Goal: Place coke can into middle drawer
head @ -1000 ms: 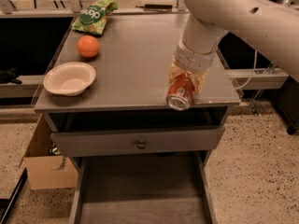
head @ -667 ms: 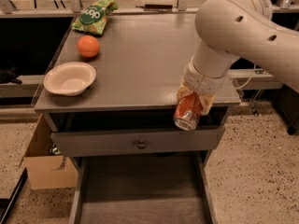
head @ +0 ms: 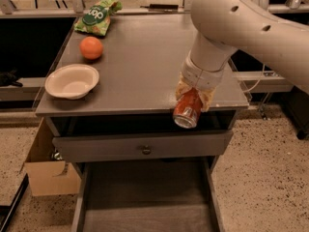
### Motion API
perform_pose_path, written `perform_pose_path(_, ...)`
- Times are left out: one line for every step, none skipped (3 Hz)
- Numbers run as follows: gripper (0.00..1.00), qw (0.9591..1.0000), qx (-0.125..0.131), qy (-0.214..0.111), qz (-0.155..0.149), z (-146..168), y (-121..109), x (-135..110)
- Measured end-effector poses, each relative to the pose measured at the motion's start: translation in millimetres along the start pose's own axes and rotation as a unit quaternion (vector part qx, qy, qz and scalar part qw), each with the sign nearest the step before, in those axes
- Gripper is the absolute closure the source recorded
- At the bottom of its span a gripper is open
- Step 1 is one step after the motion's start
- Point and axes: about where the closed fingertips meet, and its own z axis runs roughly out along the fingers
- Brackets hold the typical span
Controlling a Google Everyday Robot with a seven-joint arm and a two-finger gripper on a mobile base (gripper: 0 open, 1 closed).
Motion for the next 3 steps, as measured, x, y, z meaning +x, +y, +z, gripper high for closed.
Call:
perform_pose_path(1.0,0.9992,0.032,0.023,-0.003,-48.2,-7.3,15.1)
perform_pose_path(1.0,0.9972,0.055,0.05,0.006,-95.9,0.0,19.8)
perform_pose_path(1.0,0.9967,0.059,0.056,0.007,-104.0,0.5,20.5)
